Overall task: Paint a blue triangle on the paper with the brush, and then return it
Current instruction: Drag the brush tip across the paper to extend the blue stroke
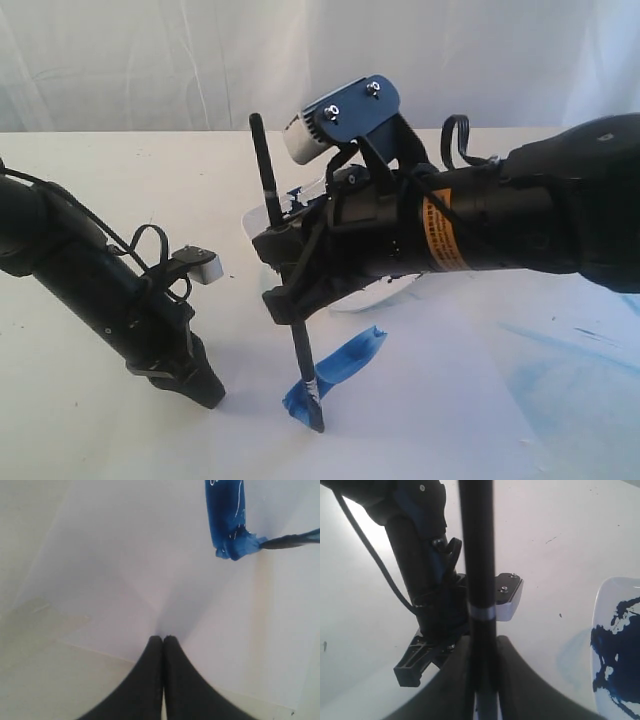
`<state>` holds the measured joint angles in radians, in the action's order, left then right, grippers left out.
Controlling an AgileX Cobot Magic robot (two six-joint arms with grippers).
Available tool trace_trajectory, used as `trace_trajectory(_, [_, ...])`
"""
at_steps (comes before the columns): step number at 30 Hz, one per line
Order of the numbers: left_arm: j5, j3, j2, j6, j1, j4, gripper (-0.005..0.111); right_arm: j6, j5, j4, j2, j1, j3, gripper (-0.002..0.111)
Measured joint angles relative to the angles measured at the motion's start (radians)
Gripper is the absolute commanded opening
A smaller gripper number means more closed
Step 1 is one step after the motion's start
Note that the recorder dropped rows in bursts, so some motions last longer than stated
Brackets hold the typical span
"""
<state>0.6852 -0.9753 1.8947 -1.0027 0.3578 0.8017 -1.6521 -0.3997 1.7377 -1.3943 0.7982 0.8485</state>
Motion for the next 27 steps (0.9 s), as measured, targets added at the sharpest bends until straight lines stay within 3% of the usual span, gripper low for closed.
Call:
trace_trajectory(17, [0.006, 0.0, 0.0, 0.0, 0.0, 0.0, 0.0, 0.055, 0.017, -0.002, 0.005, 0.0, 0.021, 0.0])
trace_trajectory(27, [0.006, 0.0, 0.0, 0.0, 0.0, 0.0, 0.0, 0.229, -0.006, -0.165, -0.053, 0.0, 0.03, 0.0])
